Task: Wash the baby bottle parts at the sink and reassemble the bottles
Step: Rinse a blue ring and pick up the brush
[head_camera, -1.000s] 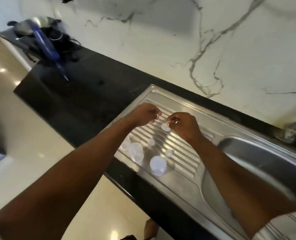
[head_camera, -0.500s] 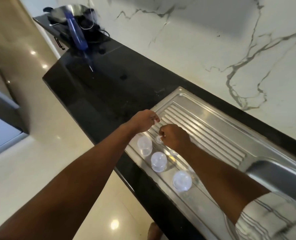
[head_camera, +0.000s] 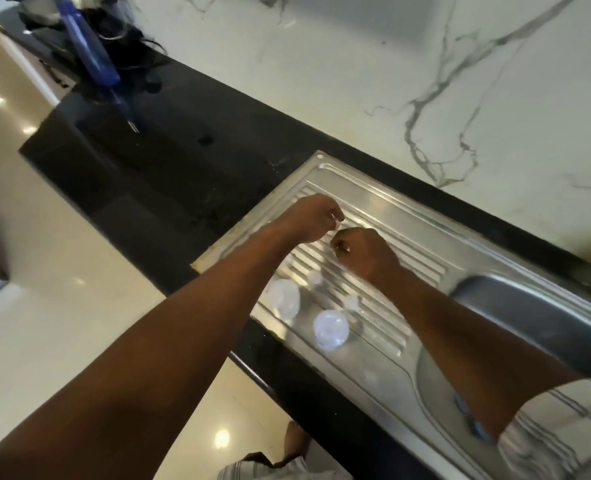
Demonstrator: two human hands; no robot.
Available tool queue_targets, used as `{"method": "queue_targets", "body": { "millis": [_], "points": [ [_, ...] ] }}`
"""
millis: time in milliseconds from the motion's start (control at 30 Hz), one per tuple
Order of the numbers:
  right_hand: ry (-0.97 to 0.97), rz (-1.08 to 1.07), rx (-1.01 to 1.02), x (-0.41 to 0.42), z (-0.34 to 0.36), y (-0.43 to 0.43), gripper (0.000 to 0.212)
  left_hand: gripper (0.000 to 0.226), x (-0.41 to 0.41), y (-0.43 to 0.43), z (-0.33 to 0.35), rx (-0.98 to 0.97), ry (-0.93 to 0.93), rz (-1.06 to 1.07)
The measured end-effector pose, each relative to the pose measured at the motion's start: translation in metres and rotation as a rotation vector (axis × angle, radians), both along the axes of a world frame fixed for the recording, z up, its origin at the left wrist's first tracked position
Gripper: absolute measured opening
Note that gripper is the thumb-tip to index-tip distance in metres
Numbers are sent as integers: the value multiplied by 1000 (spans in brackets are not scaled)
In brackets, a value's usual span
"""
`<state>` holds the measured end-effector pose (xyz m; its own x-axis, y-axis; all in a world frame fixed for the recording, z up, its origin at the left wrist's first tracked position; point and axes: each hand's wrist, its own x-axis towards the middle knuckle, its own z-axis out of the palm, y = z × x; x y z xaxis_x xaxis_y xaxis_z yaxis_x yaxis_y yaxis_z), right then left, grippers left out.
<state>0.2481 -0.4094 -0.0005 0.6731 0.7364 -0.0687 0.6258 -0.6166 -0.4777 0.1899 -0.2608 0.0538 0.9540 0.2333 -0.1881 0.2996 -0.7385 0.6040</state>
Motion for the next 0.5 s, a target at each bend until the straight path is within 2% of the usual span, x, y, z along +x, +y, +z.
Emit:
{"method": "queue_targets", "body": {
  "millis": [100,233,333,433,500],
  "points": [
    [-37,-80,-2,10,8,-62,15,18,17,-54,7,-153,-9,-64],
    [-14,-231,-76,12,3,-170,17,15,30,-150,4,-244,33,-234],
    [-10,-337,-76,3,-4,-243,31,9,35,-204,-17,-305,83,-313],
    [101,-536,-169,-10,-9,-321,12,19,39,-266,-37,-346,162,-410],
    [155,-615,-189,-16,-23,-361,12,13,39,-295,-47,-310,200,-471]
  ]
}}
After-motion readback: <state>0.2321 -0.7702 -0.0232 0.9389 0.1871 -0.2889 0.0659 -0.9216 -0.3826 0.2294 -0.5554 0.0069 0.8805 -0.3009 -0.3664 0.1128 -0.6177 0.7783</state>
